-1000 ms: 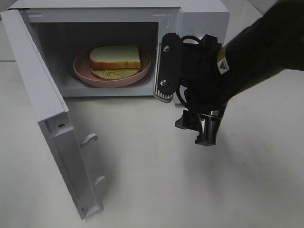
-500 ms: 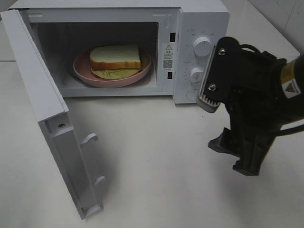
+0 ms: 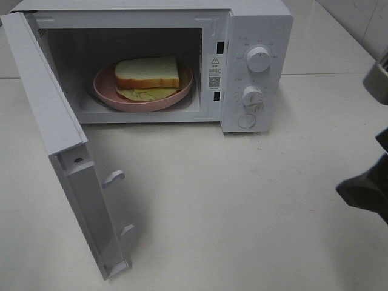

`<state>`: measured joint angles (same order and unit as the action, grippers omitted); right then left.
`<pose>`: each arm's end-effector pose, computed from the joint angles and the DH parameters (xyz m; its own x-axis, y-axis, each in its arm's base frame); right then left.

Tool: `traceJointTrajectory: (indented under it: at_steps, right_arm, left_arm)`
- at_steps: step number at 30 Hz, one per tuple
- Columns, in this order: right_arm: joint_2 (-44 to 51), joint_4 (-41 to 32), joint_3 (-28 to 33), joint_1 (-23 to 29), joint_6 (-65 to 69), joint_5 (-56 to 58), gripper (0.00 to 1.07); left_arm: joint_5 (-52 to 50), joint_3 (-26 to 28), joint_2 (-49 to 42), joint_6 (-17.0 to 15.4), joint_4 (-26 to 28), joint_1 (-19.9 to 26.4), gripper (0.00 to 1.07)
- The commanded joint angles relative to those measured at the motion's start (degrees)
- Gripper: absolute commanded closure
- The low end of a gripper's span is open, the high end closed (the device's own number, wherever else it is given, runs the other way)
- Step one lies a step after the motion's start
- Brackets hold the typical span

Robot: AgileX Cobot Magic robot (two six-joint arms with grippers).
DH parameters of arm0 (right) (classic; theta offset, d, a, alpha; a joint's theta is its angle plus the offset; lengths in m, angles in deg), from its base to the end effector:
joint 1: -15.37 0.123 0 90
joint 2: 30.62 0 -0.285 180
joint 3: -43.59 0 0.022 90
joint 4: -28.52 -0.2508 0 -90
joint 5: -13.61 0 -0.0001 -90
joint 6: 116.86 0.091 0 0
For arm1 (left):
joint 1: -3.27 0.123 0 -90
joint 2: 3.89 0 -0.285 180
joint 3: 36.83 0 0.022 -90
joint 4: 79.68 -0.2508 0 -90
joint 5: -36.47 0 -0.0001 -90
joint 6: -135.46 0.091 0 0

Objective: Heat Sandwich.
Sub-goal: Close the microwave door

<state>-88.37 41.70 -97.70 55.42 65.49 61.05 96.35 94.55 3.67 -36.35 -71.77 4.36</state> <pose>0.1272 0.0870 0.2858 -0.5438 -0.6062 -0.5803 -0.6244 0.7543 -0.2029 -0.0049 -0.0109 0.2789 -0.4279 0.0646 -0.9015 0.1199 0.9927 0.0142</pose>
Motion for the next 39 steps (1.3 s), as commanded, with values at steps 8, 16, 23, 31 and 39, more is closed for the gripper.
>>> traceJointTrajectory:
  at_steps: [8,16,23,31,39]
  right_arm:
    - [6.7,-0.3,0.3,0.0,6.0,16.6,0.31]
    - [14.6,-0.8,3.4,-3.9,8.1,16.8,0.31]
    - [20.6,-1.3,6.1,-12.1,7.4,16.2,0.31]
    - [30.8,-2.9,7.8,-19.9,5.7,15.2,0.31]
    - [38.8,-8.4,9.2,-28.1,-0.1,12.5,0.31]
  left_arm:
    - [-0.8,-0.1,-1.5,0.1,-0.1,0.1,0.03]
    - [-0.8,-0.1,-1.5,0.1,-0.1,0.1,0.03]
    - [-0.8,-0.1,-1.5,0.1,-0.1,0.1,0.03]
    - [-0.8,-0.1,-1.5,0.1,-0.1,0.1,0.03]
    - [-0.8,-0.1,-1.5,0.1,-0.1,0.1,0.03]
